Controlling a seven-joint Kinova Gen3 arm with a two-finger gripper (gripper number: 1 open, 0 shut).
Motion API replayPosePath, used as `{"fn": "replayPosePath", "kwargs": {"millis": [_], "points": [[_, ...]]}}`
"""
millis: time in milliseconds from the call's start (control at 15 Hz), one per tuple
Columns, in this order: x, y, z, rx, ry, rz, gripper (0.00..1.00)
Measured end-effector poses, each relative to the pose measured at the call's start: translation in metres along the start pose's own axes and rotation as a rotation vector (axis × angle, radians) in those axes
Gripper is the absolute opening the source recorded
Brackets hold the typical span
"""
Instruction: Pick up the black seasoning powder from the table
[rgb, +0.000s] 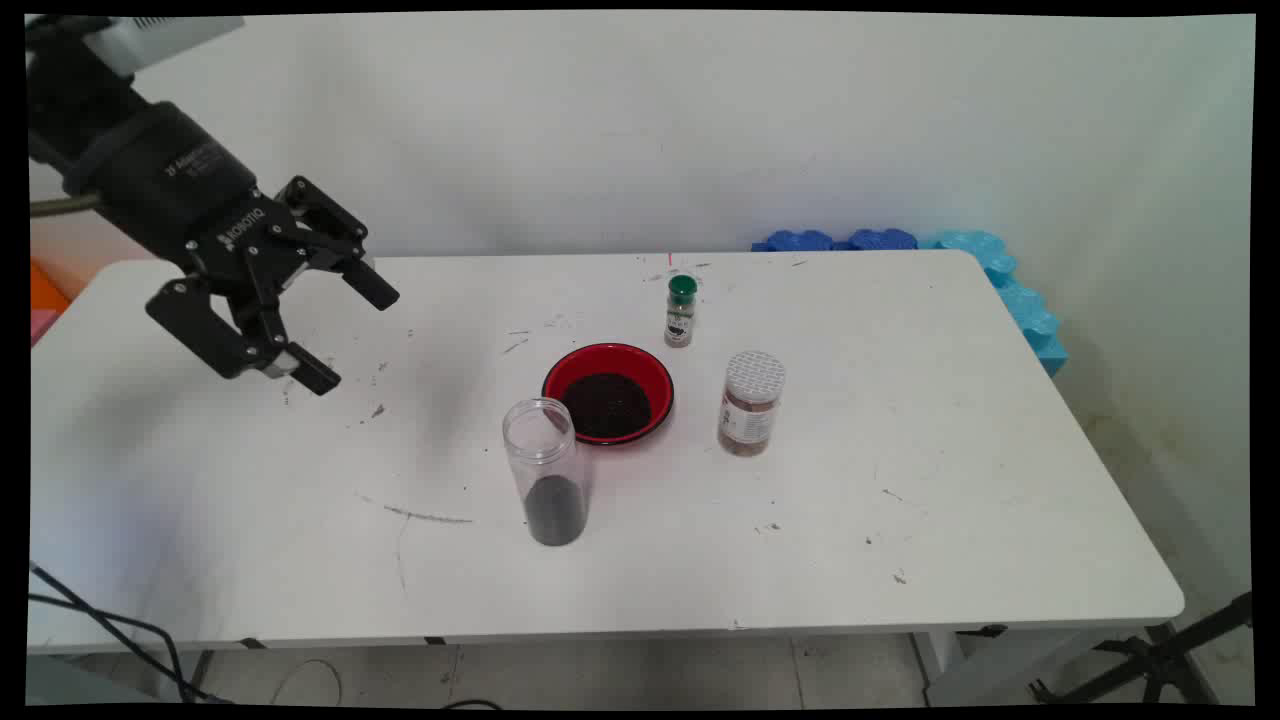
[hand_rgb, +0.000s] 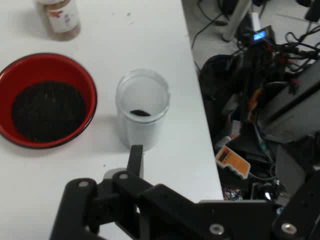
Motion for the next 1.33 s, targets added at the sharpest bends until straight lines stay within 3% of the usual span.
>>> {"fn": "replayPosePath", "kwargs": {"millis": [600,1333], "points": [[-0.071,0.007,0.030,0.139,0.054,-0.141,1.00],[-0.105,0.019,0.102,0.210,0.111,-0.236,1.00]]}}
